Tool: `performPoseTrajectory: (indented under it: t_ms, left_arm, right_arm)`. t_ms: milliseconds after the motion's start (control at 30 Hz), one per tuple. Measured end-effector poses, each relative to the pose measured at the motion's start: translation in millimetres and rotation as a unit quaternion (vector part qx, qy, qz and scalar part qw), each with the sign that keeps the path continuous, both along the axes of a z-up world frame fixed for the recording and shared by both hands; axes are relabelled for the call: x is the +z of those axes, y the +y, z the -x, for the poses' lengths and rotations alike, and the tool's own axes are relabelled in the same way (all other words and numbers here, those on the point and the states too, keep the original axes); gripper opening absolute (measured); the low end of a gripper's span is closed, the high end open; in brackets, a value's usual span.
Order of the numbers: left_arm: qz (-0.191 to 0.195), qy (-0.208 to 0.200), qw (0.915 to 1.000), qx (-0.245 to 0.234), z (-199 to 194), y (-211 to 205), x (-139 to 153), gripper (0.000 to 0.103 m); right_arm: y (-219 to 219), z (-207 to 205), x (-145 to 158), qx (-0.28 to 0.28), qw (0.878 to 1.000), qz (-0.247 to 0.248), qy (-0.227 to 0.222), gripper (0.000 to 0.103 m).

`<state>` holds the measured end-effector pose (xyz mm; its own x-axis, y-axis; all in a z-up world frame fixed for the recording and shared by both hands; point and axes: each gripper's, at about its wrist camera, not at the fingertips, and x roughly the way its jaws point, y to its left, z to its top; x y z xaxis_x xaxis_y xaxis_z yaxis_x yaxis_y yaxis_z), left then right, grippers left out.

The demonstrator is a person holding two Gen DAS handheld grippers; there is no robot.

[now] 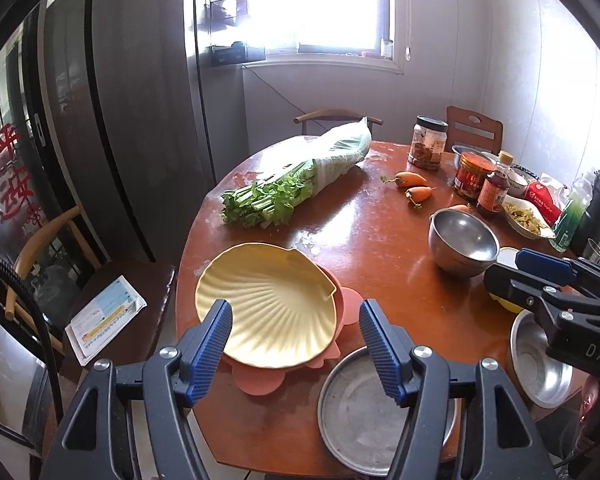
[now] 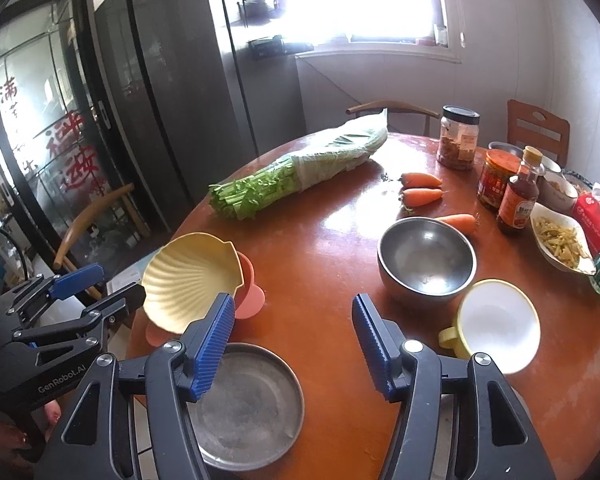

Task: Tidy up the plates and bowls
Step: 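Move the right gripper toward the rim of the flat steel tray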

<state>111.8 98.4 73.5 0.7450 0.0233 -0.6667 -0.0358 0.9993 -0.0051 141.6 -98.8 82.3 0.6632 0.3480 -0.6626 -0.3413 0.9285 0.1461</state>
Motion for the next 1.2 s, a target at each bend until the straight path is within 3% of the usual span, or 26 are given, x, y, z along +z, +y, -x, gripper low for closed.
performPoseTrajectory:
  t_ms: [567, 1200]
  left_arm:
    - [0.004, 0.003, 1.0, 0.003, 26, -12, -11, 0.066]
    - [-0.002, 0.054, 0.9985, 0.004, 38, -18, -65, 0.066]
  right_arm:
    - [1, 29, -29, 0.024, 0.999, 0.023, 0.019, 0.064]
    - [7, 45, -82, 0.022, 0.997, 0.044, 0.057, 0.065]
